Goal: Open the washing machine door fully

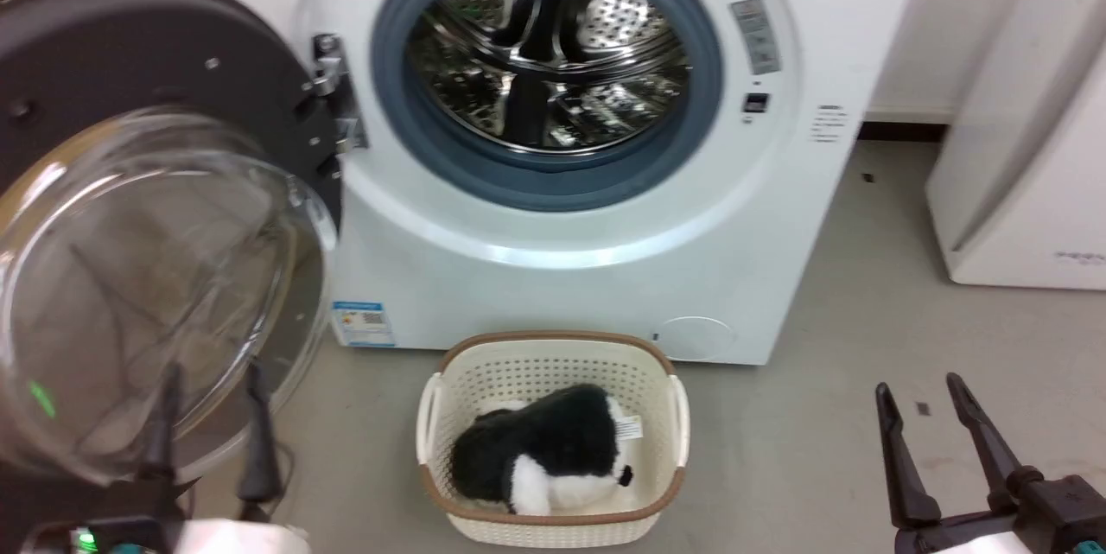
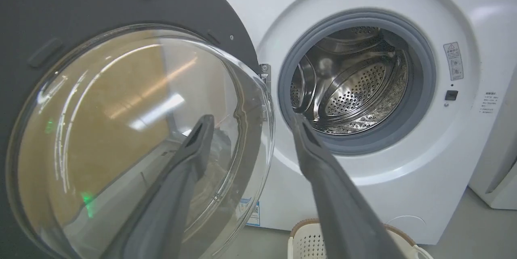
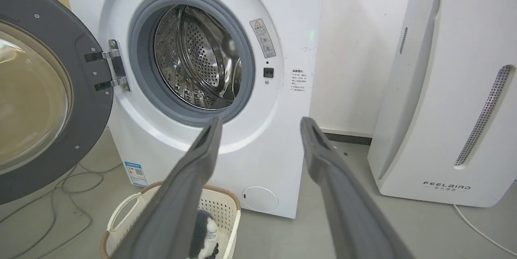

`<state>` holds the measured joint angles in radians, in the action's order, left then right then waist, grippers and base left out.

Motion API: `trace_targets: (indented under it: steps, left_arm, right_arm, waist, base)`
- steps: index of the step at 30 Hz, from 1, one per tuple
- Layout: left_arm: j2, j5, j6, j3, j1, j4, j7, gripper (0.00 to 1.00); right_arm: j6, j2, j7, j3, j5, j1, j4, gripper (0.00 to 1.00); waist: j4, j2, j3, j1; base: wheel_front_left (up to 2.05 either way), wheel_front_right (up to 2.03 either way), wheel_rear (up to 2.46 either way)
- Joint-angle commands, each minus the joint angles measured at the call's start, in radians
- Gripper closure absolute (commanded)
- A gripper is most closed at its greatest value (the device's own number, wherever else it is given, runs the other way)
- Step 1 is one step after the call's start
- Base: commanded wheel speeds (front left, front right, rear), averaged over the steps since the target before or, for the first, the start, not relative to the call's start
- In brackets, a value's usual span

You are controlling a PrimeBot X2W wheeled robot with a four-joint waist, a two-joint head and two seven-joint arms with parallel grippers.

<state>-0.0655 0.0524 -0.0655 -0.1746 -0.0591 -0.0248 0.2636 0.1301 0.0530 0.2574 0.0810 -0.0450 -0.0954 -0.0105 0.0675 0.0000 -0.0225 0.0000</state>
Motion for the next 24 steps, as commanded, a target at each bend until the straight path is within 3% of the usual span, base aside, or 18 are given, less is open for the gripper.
trace_targets:
  steps: [1, 9, 10, 24]
  left_arm:
    - [0.006, -0.014, -0.002, 0.013, -0.019, 0.008, -0.002, 0.00]
    - [0.010, -0.039, 0.022, 0.063, -0.042, 0.023, -0.002, 0.00]
    - [0.011, -0.041, 0.019, 0.072, -0.035, 0.037, 0.000, 1.00]
    - [0.013, -0.042, 0.023, 0.082, -0.026, 0.038, -0.022, 1.00]
  right_arm:
    - [0.001, -0.003, 0.004, -0.005, -0.011, -0.009, 0.008, 0.00]
    - [0.001, -0.003, 0.004, -0.036, -0.035, -0.008, 0.024, 0.00]
    - [0.000, 0.000, 0.000, -0.040, -0.035, 0.000, 0.020, 1.00]
    - [0.000, 0.000, -0.022, -0.042, -0.029, 0.008, 0.019, 1.00]
  waist:
    - [-0.028, 0.0000, -0.003, 0.0000]
    - [-0.097, 0.0000, 0.002, 0.0000]
    - [-0.103, 0.0000, 0.003, 0.0000]
    - [-0.102, 0.0000, 0.005, 0.0000]
  base:
    - [0.00, 0.00, 0.00]
    - [0.00, 0.00, 0.00]
    - [0.00, 0.00, 0.00]
    - [0.00, 0.00, 0.00]
